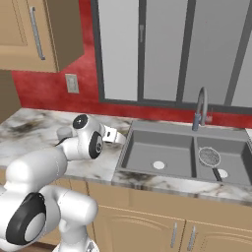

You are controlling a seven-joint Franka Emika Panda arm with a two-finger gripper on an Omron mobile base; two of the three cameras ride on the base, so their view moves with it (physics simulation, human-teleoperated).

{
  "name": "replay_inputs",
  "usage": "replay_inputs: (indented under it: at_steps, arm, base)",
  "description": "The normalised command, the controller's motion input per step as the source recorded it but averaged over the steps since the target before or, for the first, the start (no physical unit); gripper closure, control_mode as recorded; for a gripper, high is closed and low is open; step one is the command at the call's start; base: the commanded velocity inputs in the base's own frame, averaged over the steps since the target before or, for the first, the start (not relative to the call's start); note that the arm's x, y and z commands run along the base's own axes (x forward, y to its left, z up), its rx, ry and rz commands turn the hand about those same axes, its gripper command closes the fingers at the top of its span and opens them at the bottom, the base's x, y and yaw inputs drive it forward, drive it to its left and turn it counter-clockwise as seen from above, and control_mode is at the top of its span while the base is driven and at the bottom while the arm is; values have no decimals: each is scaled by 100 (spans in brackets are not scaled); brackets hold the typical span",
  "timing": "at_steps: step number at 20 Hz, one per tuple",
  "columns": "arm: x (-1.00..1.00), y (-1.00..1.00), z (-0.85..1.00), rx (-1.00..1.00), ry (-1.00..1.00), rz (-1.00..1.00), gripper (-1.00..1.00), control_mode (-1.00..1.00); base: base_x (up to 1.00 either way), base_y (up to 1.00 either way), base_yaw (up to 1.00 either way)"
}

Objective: Place the glass cup in the left basin and the strainer in the right basin of the sink.

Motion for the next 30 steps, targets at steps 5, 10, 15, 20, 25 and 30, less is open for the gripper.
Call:
replay_inputs:
  at_steps: [5,10,15,20,25,30]
  arm:
    - [0,0,0,0,0,0,-100,100]
    - [0,0,0,0,0,0,-100,100]
    - [-1,1,-1,1,0,2,-100,-100]
    - [0,12,0,7,-5,7,-100,-100]
    - [0,25,0,10,-3,2,-100,-100]
    - [0,40,0,2,0,0,-100,-100]
  base:
    - [9,-3,0]
    - [0,0,0]
    - [0,0,0]
    - [0,0,0]
    - [0,0,0]
    - [0,0,0]
